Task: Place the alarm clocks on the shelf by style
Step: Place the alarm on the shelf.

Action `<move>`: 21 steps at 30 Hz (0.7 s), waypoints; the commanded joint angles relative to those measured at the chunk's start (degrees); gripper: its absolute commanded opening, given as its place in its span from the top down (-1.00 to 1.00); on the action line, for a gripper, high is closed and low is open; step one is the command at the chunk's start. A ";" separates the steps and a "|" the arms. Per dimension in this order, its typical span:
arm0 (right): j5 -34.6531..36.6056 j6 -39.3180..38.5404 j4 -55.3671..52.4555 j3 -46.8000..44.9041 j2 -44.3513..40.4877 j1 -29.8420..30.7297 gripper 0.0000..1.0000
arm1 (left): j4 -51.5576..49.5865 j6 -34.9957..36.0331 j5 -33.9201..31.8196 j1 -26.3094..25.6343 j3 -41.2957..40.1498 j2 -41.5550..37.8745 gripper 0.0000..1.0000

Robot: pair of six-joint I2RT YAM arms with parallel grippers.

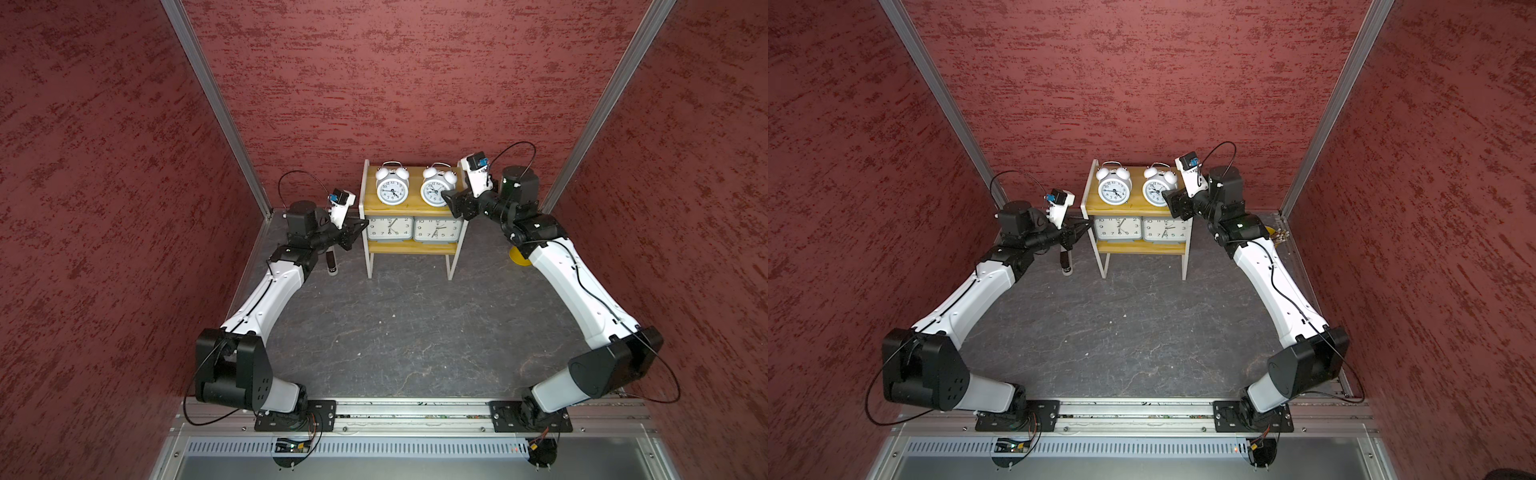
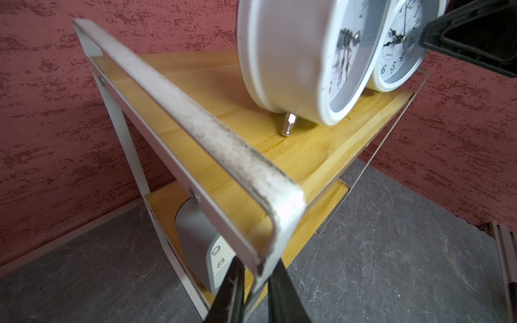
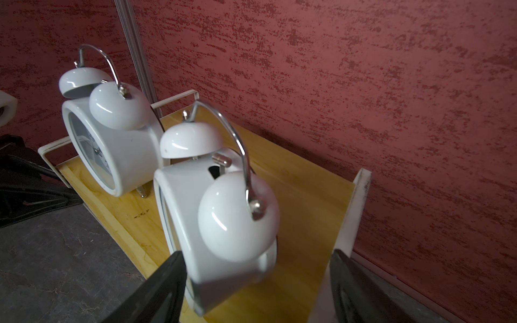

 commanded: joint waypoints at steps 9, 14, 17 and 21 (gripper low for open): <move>1.29 -1.38 0.00 0.60 -0.02 0.29 -0.68 | 0.92 -0.04 1.29 0.34 -0.51 -0.40 0.62; 1.32 -1.45 -0.06 0.74 0.17 0.31 -0.69 | 0.91 -0.04 1.25 0.33 -0.29 -0.38 0.62; 1.24 -1.38 0.26 0.66 -0.30 0.27 -0.72 | 0.92 -0.04 0.99 0.31 -0.08 -0.45 0.54; 0.98 -0.80 1.42 0.06 -1.80 0.24 -0.82 | 0.90 -0.03 0.29 0.30 0.17 -1.05 0.07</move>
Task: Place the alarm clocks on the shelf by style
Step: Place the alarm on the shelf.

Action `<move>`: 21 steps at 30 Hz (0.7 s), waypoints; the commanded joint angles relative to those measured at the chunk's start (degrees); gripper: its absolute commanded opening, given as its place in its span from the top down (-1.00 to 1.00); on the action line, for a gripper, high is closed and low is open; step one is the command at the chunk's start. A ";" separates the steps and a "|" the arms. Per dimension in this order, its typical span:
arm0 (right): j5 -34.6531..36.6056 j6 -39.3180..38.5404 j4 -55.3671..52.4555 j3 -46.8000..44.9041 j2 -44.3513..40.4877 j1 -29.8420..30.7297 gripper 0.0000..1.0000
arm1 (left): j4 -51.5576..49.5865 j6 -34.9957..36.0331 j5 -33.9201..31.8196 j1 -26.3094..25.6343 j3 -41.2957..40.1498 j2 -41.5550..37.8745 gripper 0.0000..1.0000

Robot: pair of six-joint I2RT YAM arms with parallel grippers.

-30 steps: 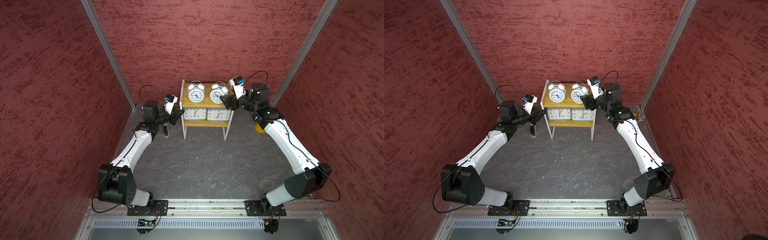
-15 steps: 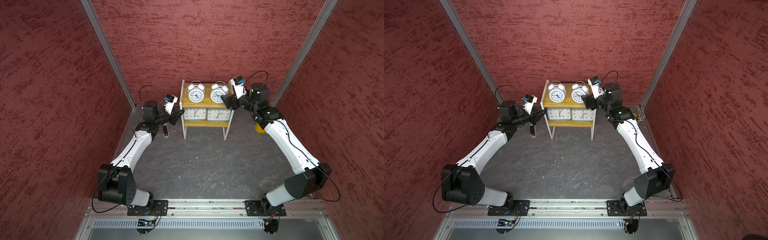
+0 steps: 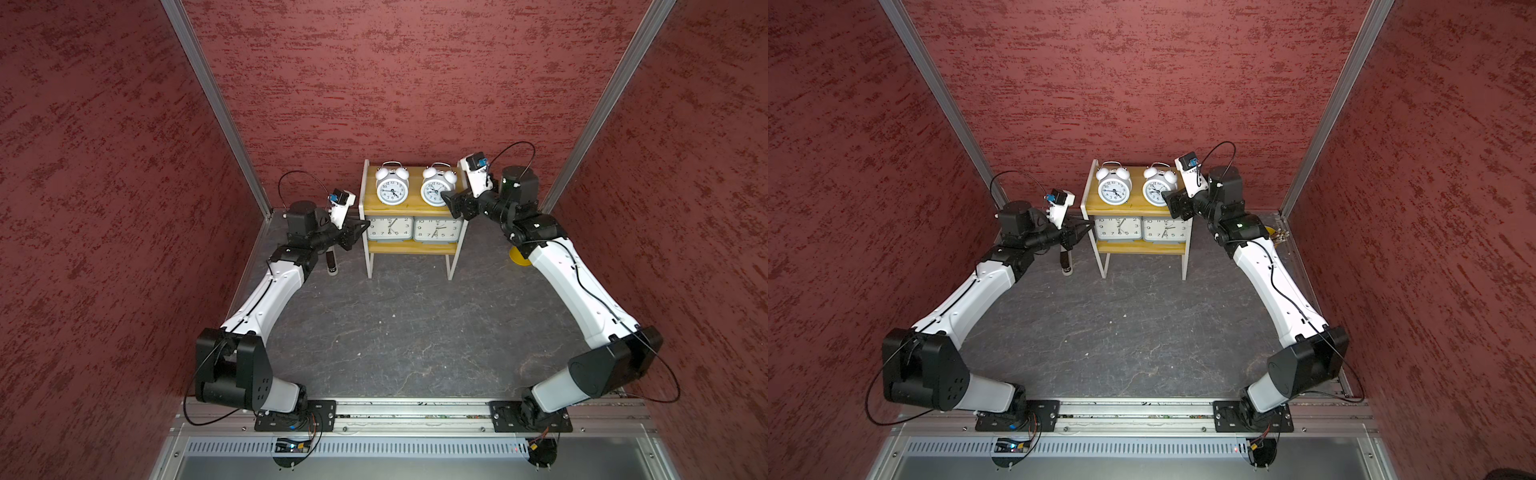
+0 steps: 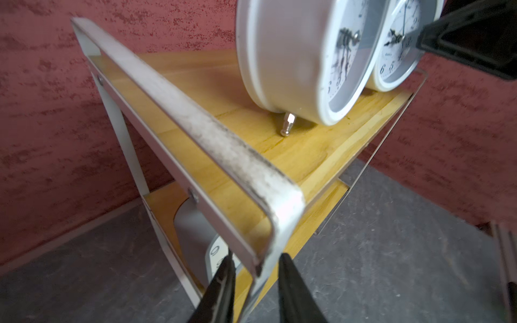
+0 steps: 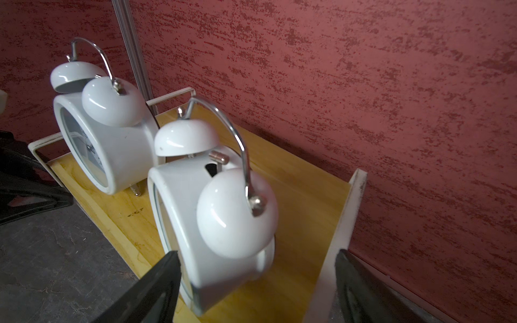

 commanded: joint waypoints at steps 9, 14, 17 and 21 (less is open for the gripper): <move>1.83 0.44 2.91 -2.44 -5.08 -0.08 -0.94 | 0.12 1.30 -1.42 0.58 -0.11 -3.58 -0.73; 3.56 0.59 3.66 -5.08 -8.66 -0.48 -0.95 | -0.26 1.32 -3.66 0.77 -0.93 -5.49 -0.92; 6.51 0.71 5.44 -8.81 -11.51 -0.80 -0.95 | 0.41 0.41 -7.19 0.81 -2.46 -7.41 -0.99; 15.65 1.89 12.12 -18.26 -17.25 -1.11 -0.96 | 3.12 -1.85 -14.87 0.86 -6.40 -10.21 -0.99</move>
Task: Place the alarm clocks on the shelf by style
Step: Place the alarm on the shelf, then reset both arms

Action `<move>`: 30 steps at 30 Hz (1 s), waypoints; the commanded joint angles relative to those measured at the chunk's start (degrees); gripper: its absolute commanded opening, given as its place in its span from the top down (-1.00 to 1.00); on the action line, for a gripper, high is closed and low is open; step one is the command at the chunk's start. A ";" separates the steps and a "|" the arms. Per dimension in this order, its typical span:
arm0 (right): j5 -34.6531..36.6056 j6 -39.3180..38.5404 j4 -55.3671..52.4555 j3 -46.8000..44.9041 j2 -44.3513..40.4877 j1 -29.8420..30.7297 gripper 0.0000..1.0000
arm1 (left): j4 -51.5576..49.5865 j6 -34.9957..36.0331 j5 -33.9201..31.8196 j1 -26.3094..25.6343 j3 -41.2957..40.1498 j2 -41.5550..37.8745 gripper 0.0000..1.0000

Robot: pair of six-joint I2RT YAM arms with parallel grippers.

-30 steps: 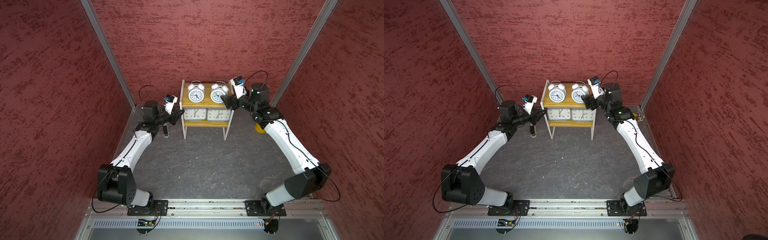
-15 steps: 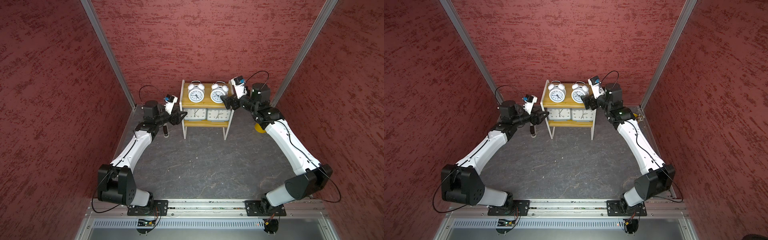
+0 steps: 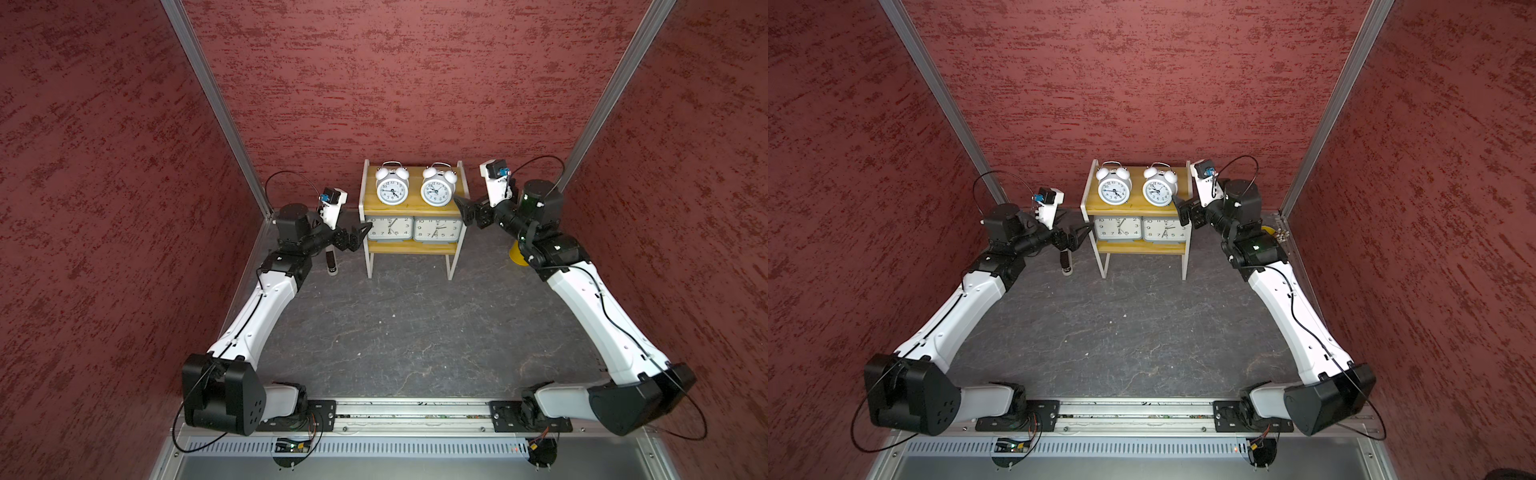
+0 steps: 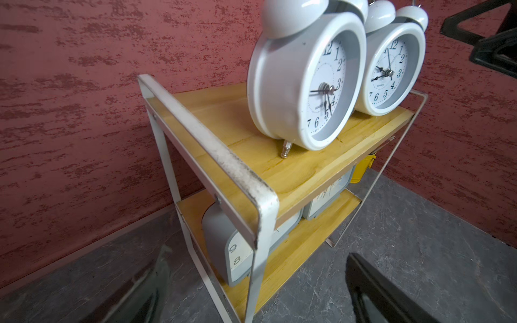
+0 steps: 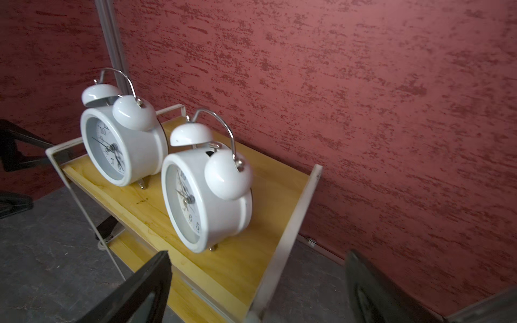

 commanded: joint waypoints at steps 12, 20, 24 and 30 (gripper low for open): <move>29.30 11.55 19.05 -33.30 -14.56 -3.84 -0.97 | 9.82 -9.32 -34.27 0.37 -18.38 -6.69 -0.99; 27.97 16.26 25.02 -48.30 -15.96 -7.54 -0.97 | 13.49 -8.44 -38.09 0.62 -26.84 -5.61 -0.99; 26.58 17.36 32.07 -55.64 -15.94 -9.47 -0.97 | 18.02 -9.71 -34.08 1.93 -30.75 -3.80 -0.99; 22.86 15.96 43.28 -62.34 -13.01 -11.61 -0.97 | 20.31 -8.94 -27.00 4.98 -30.50 -0.87 -0.99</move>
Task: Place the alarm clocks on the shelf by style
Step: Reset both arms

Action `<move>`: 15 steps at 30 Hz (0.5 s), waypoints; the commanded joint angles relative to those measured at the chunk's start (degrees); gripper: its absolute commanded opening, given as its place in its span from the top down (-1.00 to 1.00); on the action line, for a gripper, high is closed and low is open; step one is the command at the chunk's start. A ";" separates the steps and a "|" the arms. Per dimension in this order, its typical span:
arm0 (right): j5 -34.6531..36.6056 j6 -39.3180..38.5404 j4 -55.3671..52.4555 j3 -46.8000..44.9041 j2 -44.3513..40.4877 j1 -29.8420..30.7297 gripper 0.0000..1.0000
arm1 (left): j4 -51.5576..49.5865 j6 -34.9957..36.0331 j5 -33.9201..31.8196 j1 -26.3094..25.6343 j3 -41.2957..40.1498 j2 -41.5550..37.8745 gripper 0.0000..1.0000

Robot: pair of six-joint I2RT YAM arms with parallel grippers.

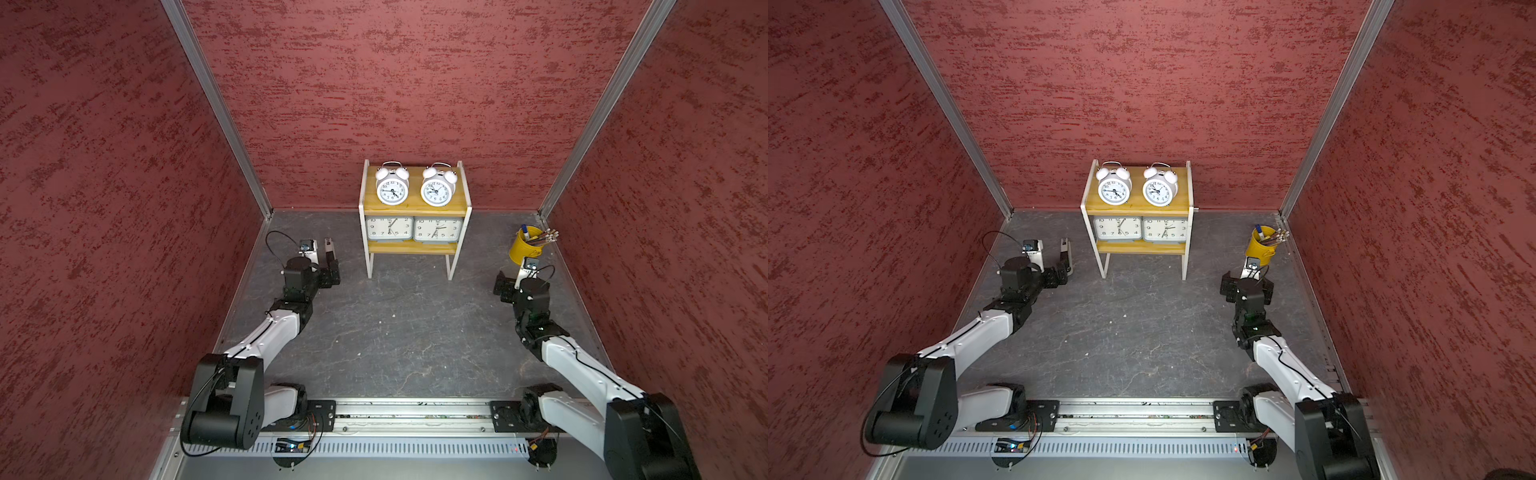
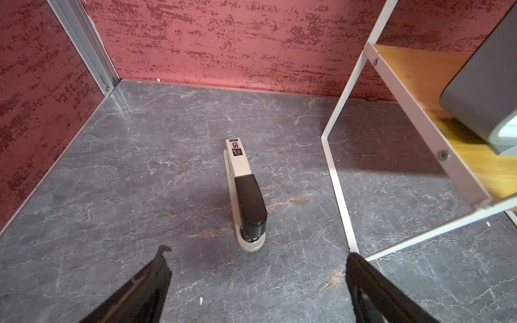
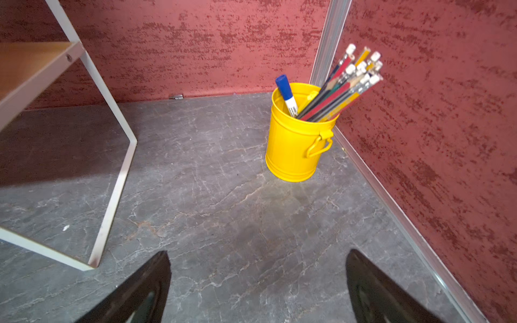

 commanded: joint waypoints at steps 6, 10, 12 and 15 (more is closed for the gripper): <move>-7.51 -1.37 22.54 -4.42 8.13 -2.54 -0.97 | 7.53 0.35 9.58 5.28 -1.35 4.28 -0.99; -11.72 -2.44 28.57 -4.37 12.93 -3.43 -0.97 | 14.23 2.20 11.72 6.51 -4.36 5.54 -0.99; -13.37 -4.31 29.16 -3.32 14.34 -3.62 -0.97 | 18.99 2.75 11.98 7.01 -6.50 5.94 -0.99; -13.66 -6.06 37.35 -4.41 18.57 -4.21 -0.97 | 23.81 3.07 12.47 7.64 -8.18 7.04 -0.99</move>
